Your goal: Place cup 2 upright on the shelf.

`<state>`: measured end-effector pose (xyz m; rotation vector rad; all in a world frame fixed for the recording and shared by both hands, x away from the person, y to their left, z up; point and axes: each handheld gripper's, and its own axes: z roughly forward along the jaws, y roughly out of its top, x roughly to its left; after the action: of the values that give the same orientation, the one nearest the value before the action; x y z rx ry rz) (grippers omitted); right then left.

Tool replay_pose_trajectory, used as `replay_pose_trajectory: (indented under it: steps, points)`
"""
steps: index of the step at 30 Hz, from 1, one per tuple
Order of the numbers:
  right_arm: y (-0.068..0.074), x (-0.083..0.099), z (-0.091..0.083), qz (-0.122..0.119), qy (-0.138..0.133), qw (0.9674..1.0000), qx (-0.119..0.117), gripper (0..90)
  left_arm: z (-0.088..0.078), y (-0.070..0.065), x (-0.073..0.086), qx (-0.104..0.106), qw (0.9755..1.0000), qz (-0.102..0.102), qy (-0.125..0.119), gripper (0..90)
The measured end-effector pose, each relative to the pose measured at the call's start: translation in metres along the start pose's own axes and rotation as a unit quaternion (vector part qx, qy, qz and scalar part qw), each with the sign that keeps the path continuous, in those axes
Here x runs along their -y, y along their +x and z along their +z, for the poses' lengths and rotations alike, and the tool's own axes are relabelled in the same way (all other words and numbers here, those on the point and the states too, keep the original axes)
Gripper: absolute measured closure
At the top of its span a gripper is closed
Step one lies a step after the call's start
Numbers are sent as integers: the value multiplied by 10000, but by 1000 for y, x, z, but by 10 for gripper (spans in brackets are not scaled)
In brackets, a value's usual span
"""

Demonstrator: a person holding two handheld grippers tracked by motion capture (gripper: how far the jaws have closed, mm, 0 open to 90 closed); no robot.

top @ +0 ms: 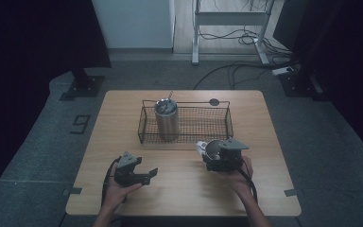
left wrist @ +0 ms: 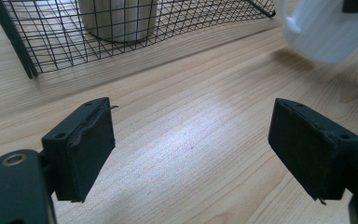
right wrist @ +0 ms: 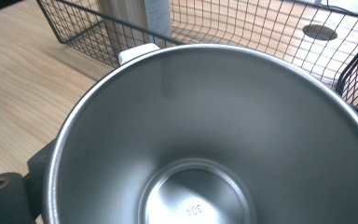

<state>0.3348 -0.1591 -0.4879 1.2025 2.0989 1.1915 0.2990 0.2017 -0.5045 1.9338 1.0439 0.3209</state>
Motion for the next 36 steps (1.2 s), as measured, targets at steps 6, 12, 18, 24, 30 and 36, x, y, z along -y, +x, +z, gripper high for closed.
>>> replay_pose_trajectory:
  steps: [6, 12, 18, 24, 30, 36]
  points:
    - [1, -12, -10, -25, -118, 9998, -177, 63, 1, 0, 0, -3, 10000, -9, 15, 148]
    - [4, -23, -17, -48, -223, 9993, -286, 63, 0, 1, 0, -6, 10000, -20, -3, 148]
    - [4, -32, -22, -43, -274, 9990, -361, 63, 0, 1, 0, -5, 10000, -25, 1, 148]
    - [2, -42, -24, -49, -325, 9987, -399, 63, 0, 1, 0, -14, 10000, -30, 4, 148]
    - [1, -50, -24, -69, -325, 9987, -389, 63, 0, 1, 0, -12, 10000, -31, 15, 149]
    - [0, -58, -25, -86, -361, 9984, -416, 63, 1, 1, 0, -14, 10000, -26, 21, 149]
